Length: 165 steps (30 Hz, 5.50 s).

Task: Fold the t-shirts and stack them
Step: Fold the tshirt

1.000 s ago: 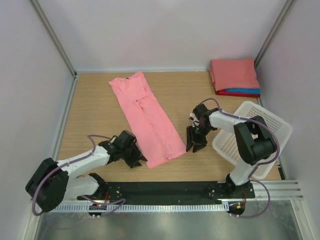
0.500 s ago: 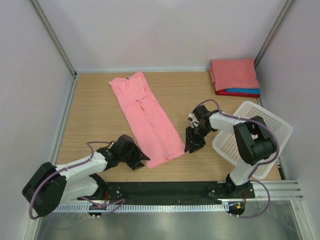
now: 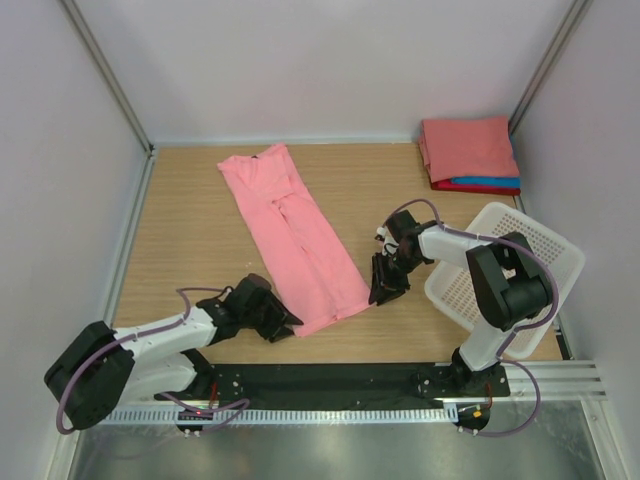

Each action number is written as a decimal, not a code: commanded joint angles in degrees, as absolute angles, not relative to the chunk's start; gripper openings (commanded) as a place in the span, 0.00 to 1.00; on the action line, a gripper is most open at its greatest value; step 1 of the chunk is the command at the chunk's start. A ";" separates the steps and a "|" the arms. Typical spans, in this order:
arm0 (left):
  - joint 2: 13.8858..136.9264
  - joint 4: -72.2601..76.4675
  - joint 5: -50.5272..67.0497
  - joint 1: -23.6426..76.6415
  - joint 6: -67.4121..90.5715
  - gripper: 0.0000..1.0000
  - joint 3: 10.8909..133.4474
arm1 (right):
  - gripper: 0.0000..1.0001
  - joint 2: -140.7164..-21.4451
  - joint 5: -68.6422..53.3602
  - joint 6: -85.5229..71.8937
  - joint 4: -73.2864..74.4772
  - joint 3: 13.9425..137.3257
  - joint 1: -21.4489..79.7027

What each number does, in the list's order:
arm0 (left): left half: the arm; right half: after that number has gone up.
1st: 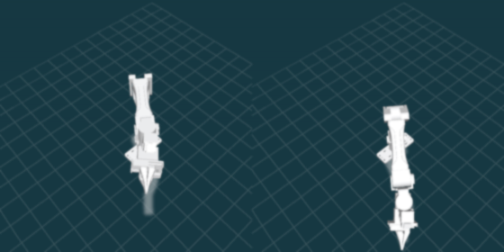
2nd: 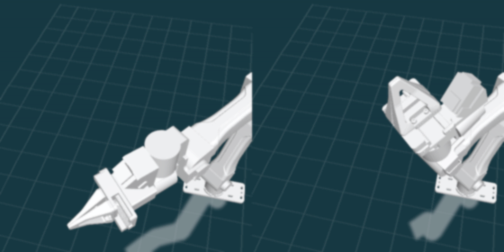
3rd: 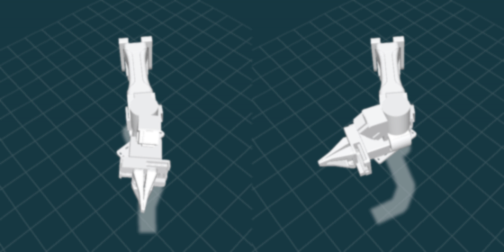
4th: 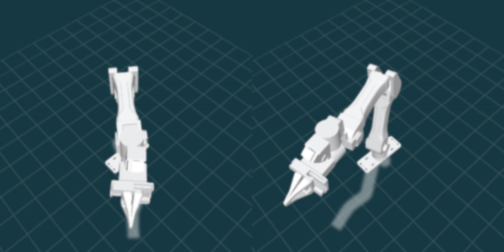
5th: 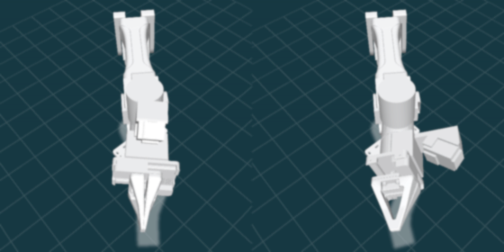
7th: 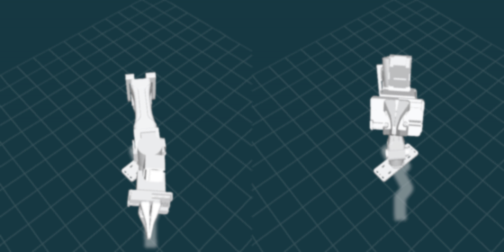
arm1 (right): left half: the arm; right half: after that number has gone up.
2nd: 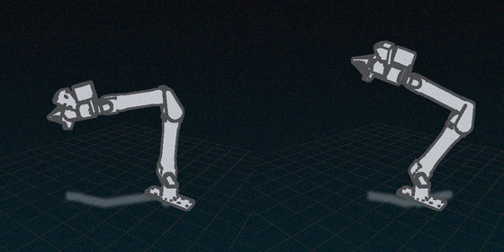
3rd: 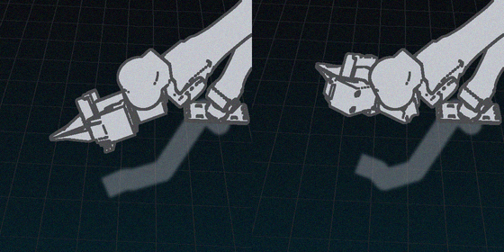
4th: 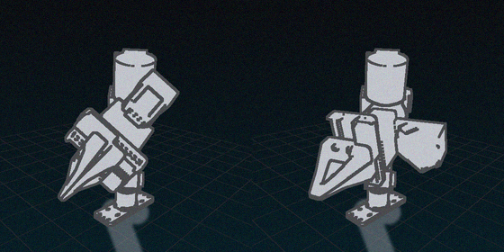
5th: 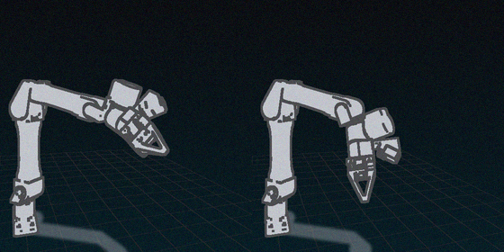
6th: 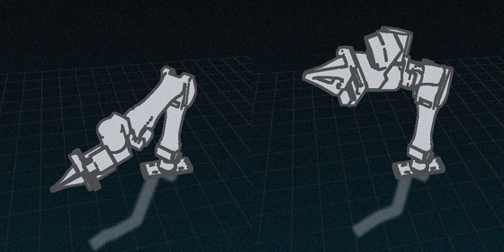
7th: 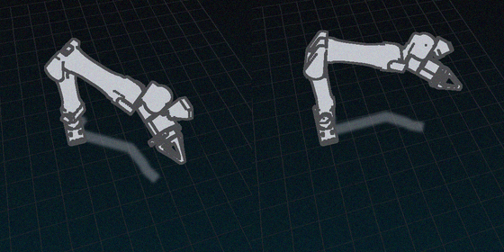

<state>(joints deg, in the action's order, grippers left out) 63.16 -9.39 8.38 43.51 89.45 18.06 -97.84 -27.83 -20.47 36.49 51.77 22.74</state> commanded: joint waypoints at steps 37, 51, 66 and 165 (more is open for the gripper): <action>48.60 -39.03 0.35 60.28 102.82 0.00 24.87 | 0.01 -61.09 -22.06 -36.03 44.73 36.74 30.41; 52.04 -26.36 -0.35 57.67 102.93 0.00 23.56 | 0.01 -72.94 -17.49 -30.50 48.25 50.96 30.67; 71.18 -34.01 16.61 25.85 72.61 0.00 43.21 | 0.01 -100.87 -14.33 -24.70 52.55 84.24 30.59; 84.29 -28.13 24.34 13.62 49.04 0.38 50.28 | 0.50 -118.13 -28.65 -16.70 39.47 83.42 23.29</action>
<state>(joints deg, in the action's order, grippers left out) 87.48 -35.79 20.14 12.49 46.37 51.83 -120.51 -27.90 -16.45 42.00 86.15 22.81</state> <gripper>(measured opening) 0.385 0.510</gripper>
